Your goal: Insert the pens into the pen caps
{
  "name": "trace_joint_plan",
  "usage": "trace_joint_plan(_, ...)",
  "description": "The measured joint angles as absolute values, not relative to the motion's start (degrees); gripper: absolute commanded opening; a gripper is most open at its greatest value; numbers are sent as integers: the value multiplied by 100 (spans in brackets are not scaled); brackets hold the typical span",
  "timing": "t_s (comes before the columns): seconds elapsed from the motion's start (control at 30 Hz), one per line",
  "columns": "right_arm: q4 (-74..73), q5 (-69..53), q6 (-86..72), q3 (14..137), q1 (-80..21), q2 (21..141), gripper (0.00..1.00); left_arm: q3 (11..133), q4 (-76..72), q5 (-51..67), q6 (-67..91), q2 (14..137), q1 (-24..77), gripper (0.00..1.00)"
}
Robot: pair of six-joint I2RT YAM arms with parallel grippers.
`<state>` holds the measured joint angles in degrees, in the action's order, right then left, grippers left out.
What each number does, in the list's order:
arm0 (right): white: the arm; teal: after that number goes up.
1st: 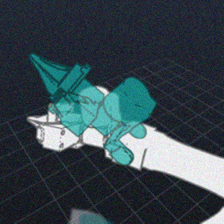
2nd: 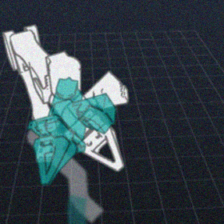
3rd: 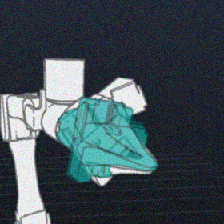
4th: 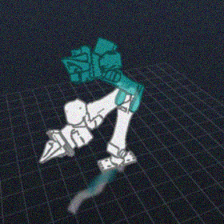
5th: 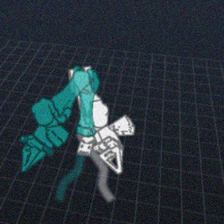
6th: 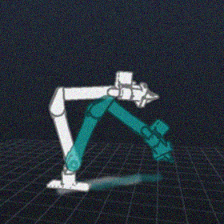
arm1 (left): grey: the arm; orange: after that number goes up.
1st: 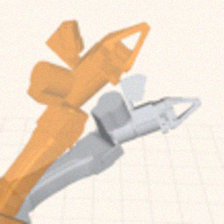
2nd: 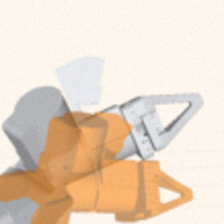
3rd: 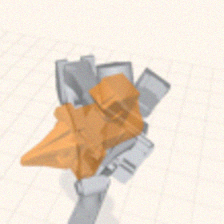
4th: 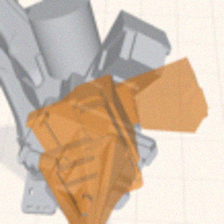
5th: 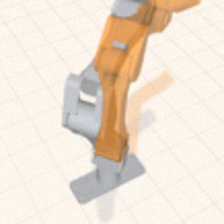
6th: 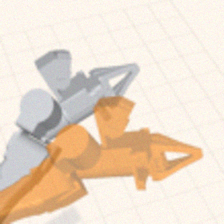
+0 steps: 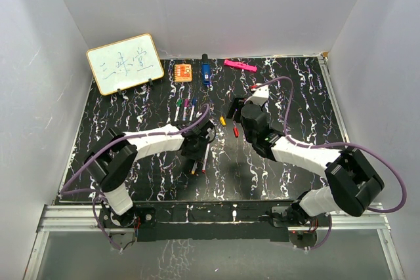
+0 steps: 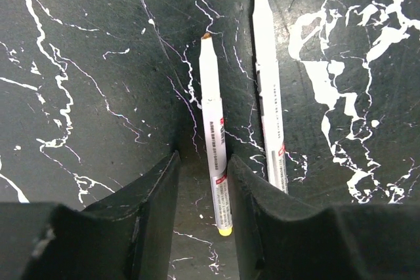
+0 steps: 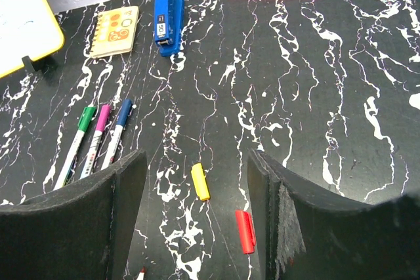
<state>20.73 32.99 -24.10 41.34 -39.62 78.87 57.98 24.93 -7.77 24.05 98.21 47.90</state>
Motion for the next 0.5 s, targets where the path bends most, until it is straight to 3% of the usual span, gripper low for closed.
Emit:
trace_joint_plan(0.27, 2075, 3301, -2410, 4147, -3962, 7913, 59, 6134, 2836, -926, 2397, 10088, 4814, 26)
trace_joint_plan(0.5, 2073, 3301, -2412, 4145, -3962, 7913, 59, 6187, 2849, -945, 2386, 10143, 4816, 4)
